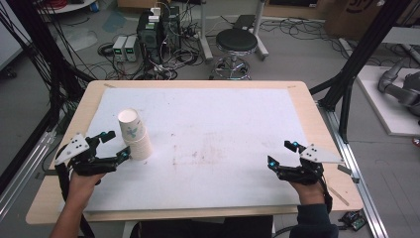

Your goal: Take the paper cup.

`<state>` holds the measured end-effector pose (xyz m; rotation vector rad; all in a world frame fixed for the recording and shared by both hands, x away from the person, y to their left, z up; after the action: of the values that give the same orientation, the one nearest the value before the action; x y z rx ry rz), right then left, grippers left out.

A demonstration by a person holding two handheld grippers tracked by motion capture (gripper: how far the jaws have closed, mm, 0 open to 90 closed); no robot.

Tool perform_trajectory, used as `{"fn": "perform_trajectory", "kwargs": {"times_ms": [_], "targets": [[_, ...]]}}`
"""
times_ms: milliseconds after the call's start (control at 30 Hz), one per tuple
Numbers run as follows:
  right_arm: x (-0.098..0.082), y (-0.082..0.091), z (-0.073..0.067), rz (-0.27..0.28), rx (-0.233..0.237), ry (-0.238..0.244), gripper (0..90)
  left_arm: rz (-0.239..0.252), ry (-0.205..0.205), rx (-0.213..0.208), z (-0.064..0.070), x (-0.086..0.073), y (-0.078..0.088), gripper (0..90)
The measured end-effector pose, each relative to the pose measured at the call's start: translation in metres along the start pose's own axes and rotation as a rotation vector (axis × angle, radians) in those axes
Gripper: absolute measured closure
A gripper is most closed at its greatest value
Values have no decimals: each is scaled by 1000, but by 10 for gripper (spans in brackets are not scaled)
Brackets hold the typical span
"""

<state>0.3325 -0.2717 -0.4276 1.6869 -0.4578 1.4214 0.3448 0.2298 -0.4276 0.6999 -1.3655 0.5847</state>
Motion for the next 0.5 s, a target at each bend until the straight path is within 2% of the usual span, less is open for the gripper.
{"fn": "perform_trajectory", "kwargs": {"times_ms": [100, 200, 500], "targets": [[0, 0, 2, 2, -5, 3, 168, 2, 3, -1, -1, 1, -1, 156], [-2, 3, 4, 1, -14, -14, 168, 2, 7, 0, -2, 0, -2, 156], [-1, 2, 3, 4, -10, -3, 167, 5, -1, -2, -2, 1, 2, 156]]}}
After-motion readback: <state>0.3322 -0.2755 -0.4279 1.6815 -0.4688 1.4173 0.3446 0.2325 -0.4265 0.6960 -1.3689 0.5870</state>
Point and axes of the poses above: each handheld gripper's, and its own axes: y roughly backward along the jaws, x roughly out of its top, z roughly to its right, the point moved 8 cm from there along -y, roughly forward along the jaws, and after that the axes turned 1 degree about -y, right-handed, at the moved point
